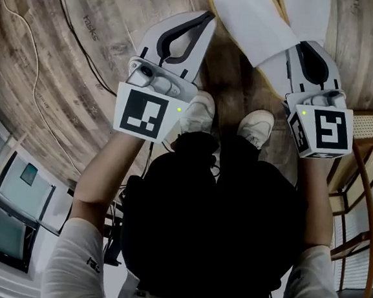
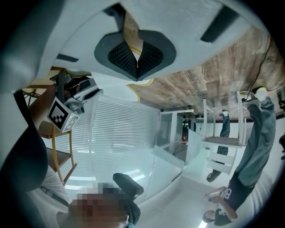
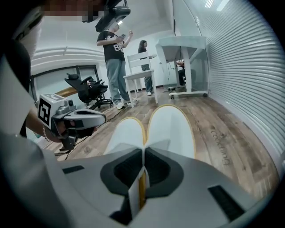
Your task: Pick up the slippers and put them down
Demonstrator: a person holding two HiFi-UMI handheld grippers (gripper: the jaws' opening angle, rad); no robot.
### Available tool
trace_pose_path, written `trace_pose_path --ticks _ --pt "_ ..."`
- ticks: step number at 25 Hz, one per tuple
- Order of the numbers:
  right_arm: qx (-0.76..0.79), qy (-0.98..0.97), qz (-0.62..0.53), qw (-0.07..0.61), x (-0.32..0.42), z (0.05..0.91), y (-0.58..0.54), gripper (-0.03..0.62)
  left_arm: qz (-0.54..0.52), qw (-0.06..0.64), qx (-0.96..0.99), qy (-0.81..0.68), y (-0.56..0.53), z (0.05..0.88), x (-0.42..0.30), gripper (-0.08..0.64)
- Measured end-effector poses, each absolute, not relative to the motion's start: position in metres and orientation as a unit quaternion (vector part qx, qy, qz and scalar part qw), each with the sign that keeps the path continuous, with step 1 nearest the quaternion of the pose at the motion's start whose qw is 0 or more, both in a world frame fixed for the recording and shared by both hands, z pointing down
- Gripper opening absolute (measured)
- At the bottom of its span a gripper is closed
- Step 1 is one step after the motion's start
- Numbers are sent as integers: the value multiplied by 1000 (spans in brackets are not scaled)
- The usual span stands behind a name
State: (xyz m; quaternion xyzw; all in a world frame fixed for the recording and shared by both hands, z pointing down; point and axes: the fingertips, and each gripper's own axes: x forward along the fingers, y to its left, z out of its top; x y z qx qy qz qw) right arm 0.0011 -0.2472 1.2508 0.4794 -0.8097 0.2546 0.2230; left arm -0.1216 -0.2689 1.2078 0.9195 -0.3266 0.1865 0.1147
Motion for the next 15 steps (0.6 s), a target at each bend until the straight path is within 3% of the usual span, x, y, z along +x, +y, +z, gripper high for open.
trace_pose_path --ticks 15 --pt "471 -805 259 252 3 1362 -253 23 201 104 927 -298 -269 1317 -103 11"
